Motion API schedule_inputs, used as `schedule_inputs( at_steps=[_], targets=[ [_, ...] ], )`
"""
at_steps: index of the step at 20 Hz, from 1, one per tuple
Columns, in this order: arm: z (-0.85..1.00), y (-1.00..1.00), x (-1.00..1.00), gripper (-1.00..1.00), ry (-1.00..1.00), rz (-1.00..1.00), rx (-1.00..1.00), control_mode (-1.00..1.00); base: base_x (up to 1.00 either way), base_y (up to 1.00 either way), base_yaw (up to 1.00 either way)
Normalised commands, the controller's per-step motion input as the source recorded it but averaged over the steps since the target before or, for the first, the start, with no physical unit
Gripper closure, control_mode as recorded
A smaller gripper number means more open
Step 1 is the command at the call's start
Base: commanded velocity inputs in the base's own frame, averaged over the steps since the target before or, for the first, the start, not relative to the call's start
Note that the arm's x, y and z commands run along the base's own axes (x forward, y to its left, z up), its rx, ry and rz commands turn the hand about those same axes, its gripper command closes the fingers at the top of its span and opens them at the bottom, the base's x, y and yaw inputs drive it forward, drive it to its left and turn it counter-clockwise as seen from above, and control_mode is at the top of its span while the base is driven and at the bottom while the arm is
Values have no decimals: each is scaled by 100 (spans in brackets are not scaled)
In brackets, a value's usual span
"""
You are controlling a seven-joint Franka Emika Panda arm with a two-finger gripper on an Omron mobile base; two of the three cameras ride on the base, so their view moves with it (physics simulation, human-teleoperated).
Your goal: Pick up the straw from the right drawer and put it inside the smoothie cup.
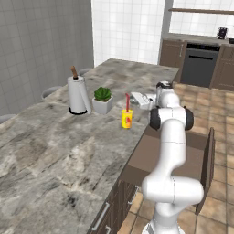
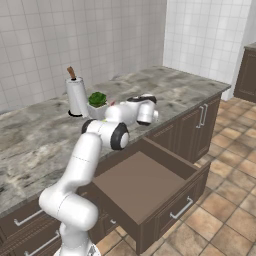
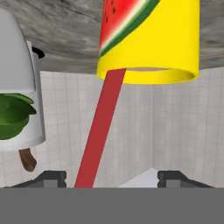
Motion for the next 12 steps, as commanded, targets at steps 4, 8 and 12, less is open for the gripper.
schedule_inputs(
  at_steps=[4,8,12],
  targets=[
    [0,-3,-23,-100,-2,0,3,-100,0,0,0],
    [0,0,-18,-100,-1,0,0,-100,0,0,0],
    [0,0,-3,-100,-1,0,0,-100,0,0,0]
  ],
)
